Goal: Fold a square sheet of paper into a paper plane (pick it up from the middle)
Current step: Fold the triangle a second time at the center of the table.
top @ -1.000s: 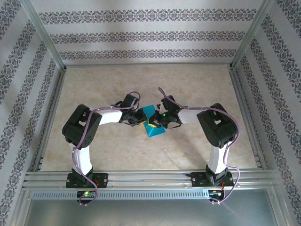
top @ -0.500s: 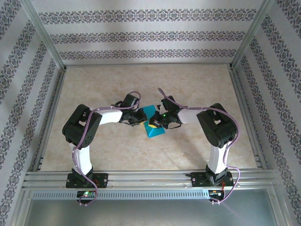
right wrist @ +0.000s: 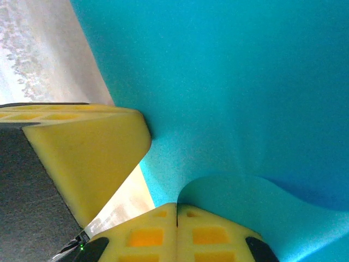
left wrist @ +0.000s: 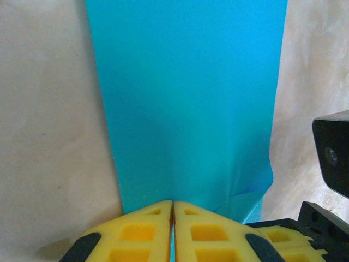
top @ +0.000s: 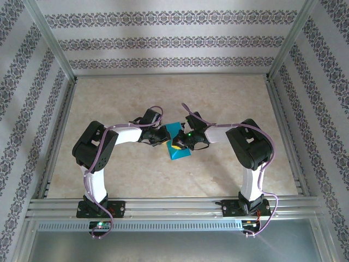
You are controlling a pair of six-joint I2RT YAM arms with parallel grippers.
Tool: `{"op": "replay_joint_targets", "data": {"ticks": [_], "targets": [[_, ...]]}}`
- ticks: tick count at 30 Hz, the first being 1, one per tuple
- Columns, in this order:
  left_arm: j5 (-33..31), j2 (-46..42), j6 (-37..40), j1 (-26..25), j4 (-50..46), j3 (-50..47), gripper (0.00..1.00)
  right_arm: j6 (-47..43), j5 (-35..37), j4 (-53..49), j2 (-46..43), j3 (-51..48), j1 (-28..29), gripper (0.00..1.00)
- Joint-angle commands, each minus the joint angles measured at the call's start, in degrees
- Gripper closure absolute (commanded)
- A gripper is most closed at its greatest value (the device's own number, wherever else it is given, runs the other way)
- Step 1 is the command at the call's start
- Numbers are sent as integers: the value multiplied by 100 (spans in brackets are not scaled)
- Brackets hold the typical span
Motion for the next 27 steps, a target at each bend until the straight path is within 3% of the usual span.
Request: {"op": "replay_joint_targets", "data": {"ticks": [1,27], "targets": [[-5,108,83,-5,-303,15,90,-68,3,10,68,97,63,96],[4,149,72,-7,-336,-2,90,41,-34,190,156,135,72,96]]}}
